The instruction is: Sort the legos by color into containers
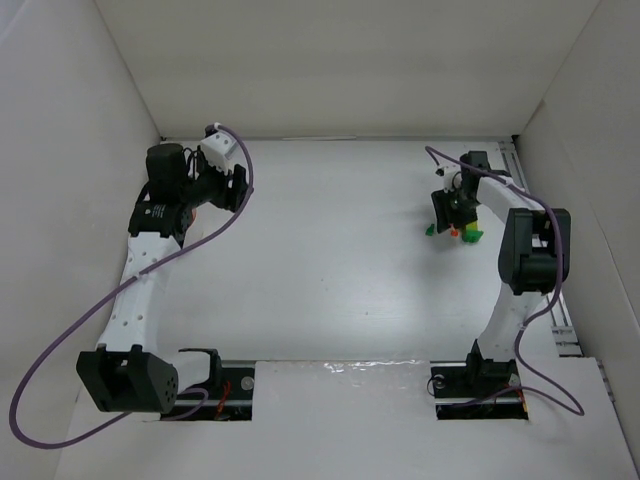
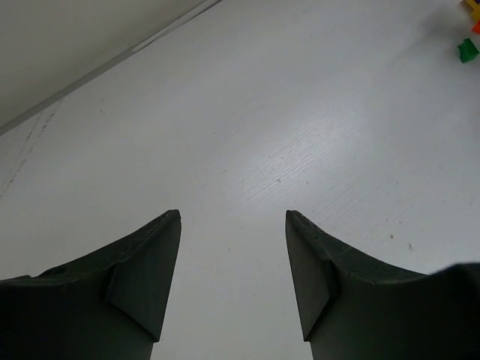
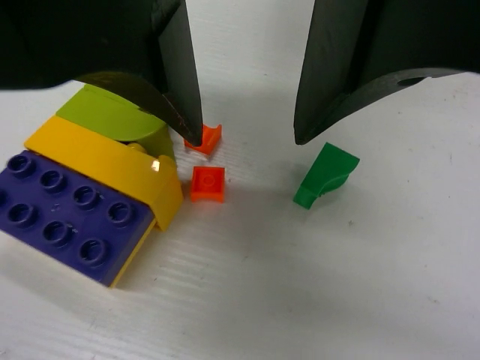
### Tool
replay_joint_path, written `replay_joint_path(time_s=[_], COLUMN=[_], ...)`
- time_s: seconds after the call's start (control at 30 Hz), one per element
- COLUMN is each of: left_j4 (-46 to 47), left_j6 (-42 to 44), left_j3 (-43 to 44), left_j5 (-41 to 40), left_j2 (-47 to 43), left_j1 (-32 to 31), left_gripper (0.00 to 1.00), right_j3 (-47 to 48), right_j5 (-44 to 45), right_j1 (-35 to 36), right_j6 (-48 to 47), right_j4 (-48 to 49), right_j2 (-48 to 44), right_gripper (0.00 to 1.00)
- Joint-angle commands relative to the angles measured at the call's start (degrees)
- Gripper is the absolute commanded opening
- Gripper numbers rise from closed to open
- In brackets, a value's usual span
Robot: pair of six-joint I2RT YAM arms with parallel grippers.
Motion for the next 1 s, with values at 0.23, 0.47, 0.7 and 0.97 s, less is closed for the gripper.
replay_joint_path(time_s=[0.23, 0.47, 0.7, 0.97], left_j4=[2.4, 2.4, 2.4, 2.4], left_j6=[-1.6, -1.6, -1.6, -1.6], left_j3=[-0.3, 0.2, 0.8, 0.8], left_j5=[-0.1, -0.6, -0.6, -1.2], left_j2=[0.8, 1.3, 1.3, 1.8], left_j1=[0.0, 0.0, 0.0, 0.0], left_gripper=[0.55, 0.56, 0.56, 0.56], right_j3=[4.8, 5.4, 7.1, 7.8], right_j5=[3.1, 3.6, 3.1, 3.1], right_j1=[0.1, 0.1, -0.4, -0.4], right_j6=[1.5, 0.4, 0.4, -0.2], right_j4=[2.6, 3.1, 2.6, 1.4], right_j2=[2.2, 4.6, 6.2, 7.2], right_gripper=[0.6, 0.6, 0.57, 0.46])
